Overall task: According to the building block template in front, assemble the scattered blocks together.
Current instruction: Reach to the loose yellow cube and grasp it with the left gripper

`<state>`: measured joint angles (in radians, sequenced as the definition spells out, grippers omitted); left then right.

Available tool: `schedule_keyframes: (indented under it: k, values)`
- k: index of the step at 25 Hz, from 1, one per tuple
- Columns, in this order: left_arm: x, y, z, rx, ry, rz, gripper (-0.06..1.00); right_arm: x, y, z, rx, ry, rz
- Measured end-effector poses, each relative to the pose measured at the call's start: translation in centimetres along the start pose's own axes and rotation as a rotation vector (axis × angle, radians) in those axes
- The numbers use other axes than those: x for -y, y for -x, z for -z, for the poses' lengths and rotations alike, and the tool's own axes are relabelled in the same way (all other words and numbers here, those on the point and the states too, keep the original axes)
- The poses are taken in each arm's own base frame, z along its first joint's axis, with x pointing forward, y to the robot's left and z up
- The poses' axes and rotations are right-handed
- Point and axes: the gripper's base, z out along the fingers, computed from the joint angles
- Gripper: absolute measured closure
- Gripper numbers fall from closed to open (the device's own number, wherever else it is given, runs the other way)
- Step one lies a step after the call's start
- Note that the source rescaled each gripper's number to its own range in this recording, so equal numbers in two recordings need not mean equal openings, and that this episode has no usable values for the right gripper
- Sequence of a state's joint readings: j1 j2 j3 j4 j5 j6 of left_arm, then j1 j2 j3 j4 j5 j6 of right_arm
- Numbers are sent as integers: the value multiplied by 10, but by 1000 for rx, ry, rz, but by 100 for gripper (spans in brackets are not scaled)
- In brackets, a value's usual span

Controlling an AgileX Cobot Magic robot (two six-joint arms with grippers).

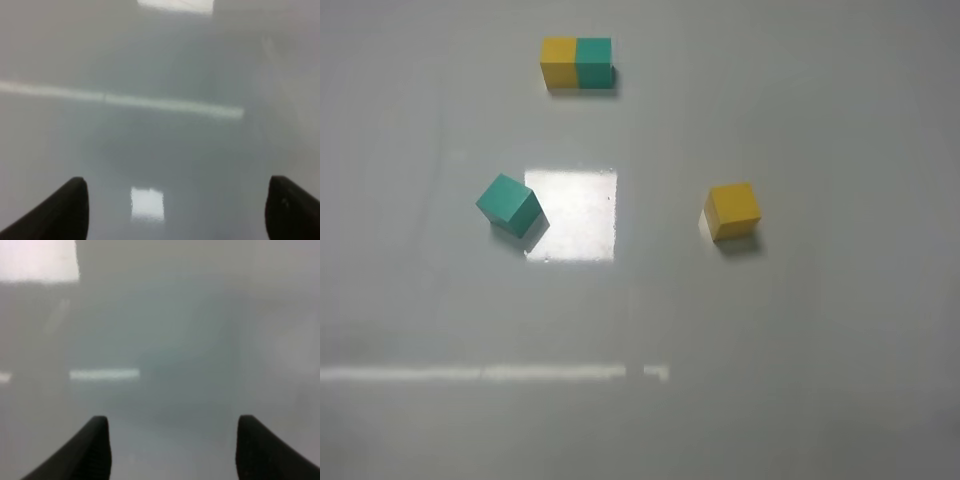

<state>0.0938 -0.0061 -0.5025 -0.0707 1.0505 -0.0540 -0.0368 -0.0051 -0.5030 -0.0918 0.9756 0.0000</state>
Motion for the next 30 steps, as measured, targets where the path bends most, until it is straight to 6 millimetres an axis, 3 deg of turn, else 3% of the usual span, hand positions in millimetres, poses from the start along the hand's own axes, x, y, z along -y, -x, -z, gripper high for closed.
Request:
schedule_keyframes:
  k: [22, 25, 30]
  values:
    - [0, 1, -2, -18, -1, 1, 23, 0, 0, 0, 0, 0, 0]
    - [1, 9, -4, -79, -14, -32, 23, 0, 0, 0, 0, 0, 0]
    - [1, 45, -1, -103, -40, -136, 23, 0, 0, 0, 0, 0, 0]
